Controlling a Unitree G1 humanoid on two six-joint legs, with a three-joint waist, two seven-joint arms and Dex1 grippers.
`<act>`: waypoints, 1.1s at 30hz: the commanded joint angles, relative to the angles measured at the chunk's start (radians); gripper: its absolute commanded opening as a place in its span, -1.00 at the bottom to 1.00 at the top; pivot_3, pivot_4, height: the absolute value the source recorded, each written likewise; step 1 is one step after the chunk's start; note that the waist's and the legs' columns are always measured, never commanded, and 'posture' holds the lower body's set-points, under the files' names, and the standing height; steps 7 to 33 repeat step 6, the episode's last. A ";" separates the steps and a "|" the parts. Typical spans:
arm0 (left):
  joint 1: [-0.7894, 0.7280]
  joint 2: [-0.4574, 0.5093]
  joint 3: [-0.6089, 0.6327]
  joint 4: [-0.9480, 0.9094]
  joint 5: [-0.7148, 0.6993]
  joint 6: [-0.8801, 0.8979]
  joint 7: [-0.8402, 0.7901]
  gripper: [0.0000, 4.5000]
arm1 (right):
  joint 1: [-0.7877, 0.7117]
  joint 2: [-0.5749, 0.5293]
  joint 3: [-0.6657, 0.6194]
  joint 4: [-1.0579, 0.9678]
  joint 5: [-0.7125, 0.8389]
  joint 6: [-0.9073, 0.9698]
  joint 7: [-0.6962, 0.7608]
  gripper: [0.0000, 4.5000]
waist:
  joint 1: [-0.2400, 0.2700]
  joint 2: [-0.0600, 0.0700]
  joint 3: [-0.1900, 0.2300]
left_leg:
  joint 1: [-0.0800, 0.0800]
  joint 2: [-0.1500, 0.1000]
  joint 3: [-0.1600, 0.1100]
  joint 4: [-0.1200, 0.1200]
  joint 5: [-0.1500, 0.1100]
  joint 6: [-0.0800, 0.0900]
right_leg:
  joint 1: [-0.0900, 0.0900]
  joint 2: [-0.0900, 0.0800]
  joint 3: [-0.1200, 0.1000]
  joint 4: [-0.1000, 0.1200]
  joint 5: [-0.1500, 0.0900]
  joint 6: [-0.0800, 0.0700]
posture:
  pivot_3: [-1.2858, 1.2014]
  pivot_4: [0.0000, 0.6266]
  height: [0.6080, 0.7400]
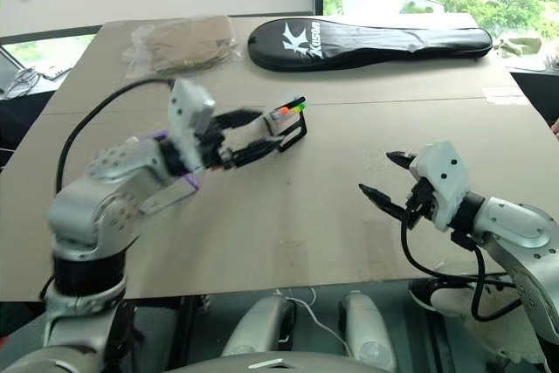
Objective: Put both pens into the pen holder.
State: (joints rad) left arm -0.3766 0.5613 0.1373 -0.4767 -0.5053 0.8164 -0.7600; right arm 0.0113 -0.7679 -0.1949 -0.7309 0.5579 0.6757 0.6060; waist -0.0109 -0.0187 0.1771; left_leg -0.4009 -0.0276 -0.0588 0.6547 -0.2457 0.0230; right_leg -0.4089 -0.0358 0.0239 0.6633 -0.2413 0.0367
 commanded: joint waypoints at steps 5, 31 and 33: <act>0.338 0.015 0.084 -0.177 -0.045 -0.020 0.055 0.61 | 0.087 0.000 -0.050 0.083 -0.102 -0.115 0.013 0.73 | 0.006 -0.001 -0.001 | 0.002 -0.001 0.000 0.000 0.000 0.000 | 0.003 -0.003 0.002 -0.002 0.000 0.000 | 0.03 -0.52 1.00; 0.368 0.021 0.080 -0.193 -0.040 -0.035 0.054 0.61 | 0.084 0.003 -0.043 0.097 -0.111 -0.126 0.014 0.73 | 0.006 -0.001 -0.001 | 0.002 -0.001 -0.001 0.000 0.000 0.000 | 0.003 -0.003 0.003 -0.002 0.000 0.000 | 0.03 -0.52 1.00; 0.368 0.021 0.080 -0.193 -0.040 -0.035 0.054 0.61 | 0.084 0.003 -0.043 0.097 -0.111 -0.126 0.014 0.73 | 0.006 -0.001 -0.001 | 0.002 -0.001 -0.001 0.000 0.000 0.000 | 0.003 -0.003 0.003 -0.002 0.000 0.000 | 0.03 -0.52 1.00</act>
